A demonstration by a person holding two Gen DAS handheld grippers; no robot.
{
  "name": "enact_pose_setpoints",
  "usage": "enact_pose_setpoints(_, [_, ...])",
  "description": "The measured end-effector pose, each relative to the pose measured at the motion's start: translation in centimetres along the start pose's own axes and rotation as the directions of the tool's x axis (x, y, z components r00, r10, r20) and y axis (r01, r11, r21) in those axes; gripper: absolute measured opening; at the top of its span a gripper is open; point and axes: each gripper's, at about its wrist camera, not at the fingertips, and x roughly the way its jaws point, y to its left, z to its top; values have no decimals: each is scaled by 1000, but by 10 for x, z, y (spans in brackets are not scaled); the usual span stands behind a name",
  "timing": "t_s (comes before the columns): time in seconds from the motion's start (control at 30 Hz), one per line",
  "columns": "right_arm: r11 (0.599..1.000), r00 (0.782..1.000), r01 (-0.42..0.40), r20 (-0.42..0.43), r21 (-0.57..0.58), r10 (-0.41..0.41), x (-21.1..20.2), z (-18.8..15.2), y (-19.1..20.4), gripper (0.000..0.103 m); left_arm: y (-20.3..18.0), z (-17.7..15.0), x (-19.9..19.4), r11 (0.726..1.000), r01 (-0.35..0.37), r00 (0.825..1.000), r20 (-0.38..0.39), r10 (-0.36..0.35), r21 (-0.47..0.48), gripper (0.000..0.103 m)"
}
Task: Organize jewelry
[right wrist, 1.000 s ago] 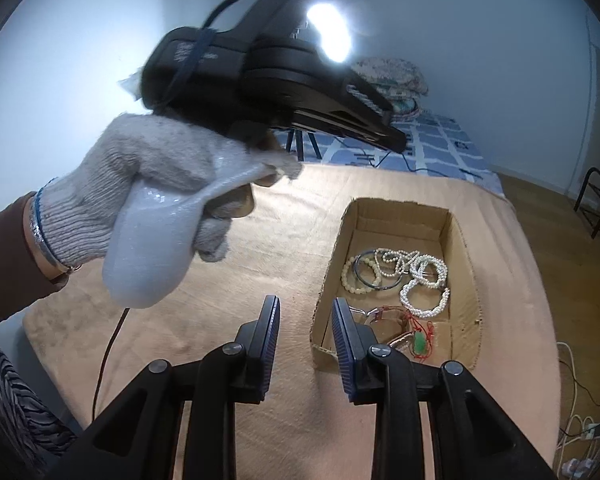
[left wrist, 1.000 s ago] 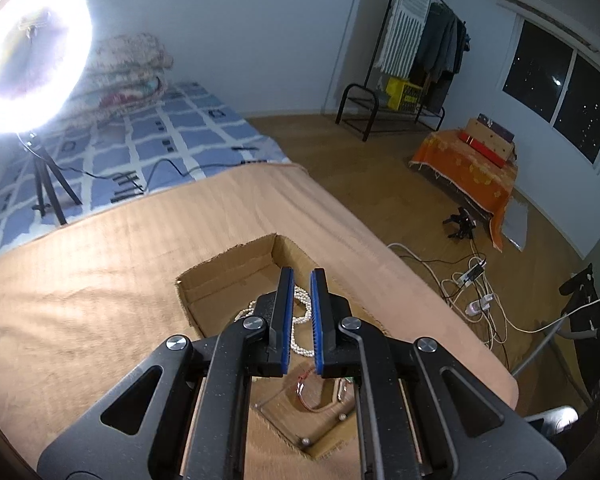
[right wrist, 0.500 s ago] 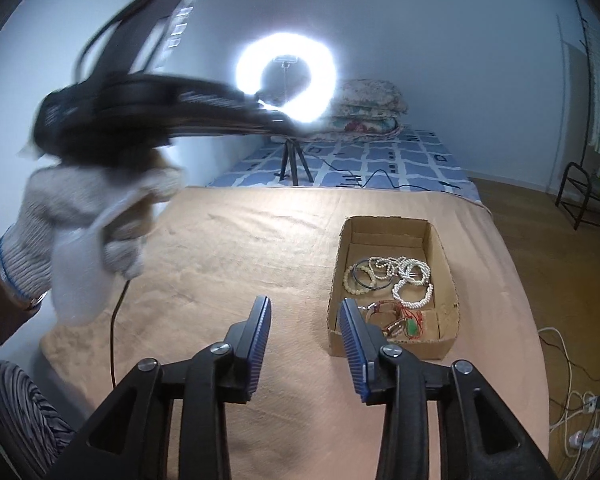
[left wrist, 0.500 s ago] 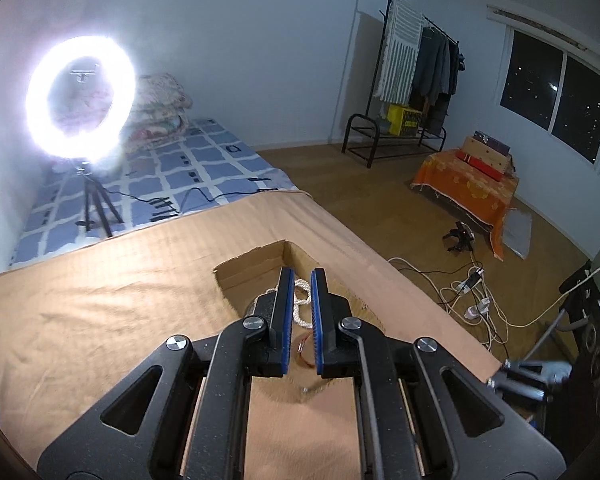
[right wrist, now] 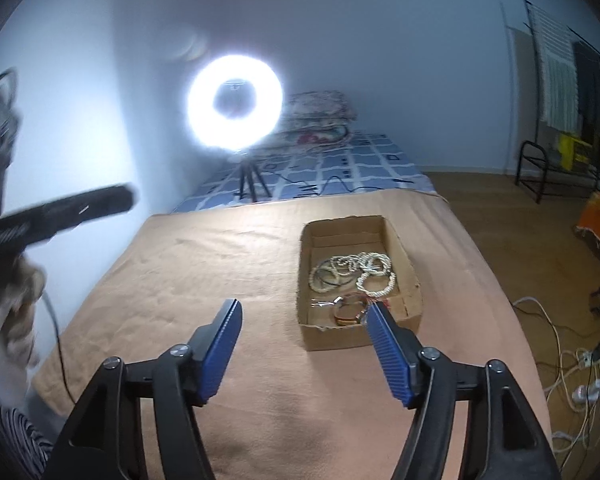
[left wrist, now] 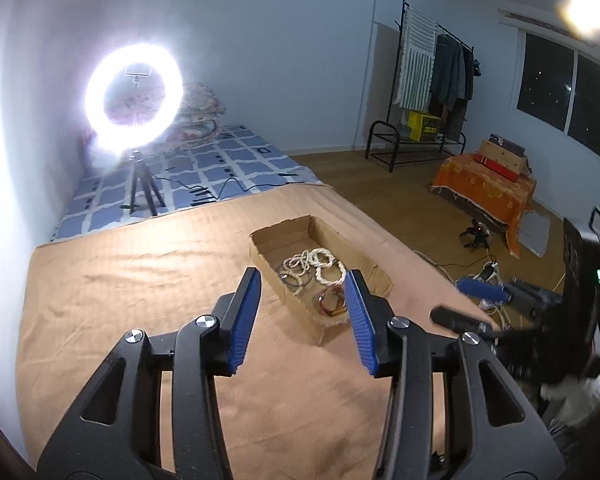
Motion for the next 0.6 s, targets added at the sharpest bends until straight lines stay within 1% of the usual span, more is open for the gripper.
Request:
enact_pose_setpoints(0.03, [1000, 1000, 12, 1, 8, -12, 0, -1, -2, 72, -1, -3, -2, 1000, -7, 1000, -2, 7, 4, 51])
enact_pose_setpoints(0.07, [1000, 1000, 20, 1, 12, -20, -2, -2, -3, 72, -1, -7, -4, 1000, -14, 1000, -2, 14, 5, 61])
enact_pose_setpoints(0.1, [1000, 1000, 27, 1, 15, -27, -3, -2, -3, 72, -1, -10, -5, 1000, -17, 1000, 1, 17, 4, 68])
enact_pose_setpoints(0.17, [999, 999, 42, 7, 21, -42, -5, -2, -5, 75, -1, -16, -11, 1000, -25, 1000, 9, 25, 2, 72])
enact_pose_setpoints(0.2, [999, 999, 50, 12, 21, -50, -6, -2, -5, 81, -2, -18, -13, 1000, -27, 1000, 11, 27, 5, 75])
enact_pose_setpoints(0.27, [997, 997, 73, 32, 24, -73, -10, -1, -6, 88, -3, -21, -14, 1000, -29, 999, 15, 28, 10, 79])
enact_pose_setpoints(0.47, [992, 990, 128, 56, 6, -128, -7, 1, -8, 93, -3, -37, -14, 1000, -26, 999, 21, 26, 1, 83])
enact_pose_setpoints(0.6, [988, 986, 156, 56, -12, -155, -3, 0, -4, 93, -7, -45, -11, 999, -34, 999, -8, 34, 21, 84])
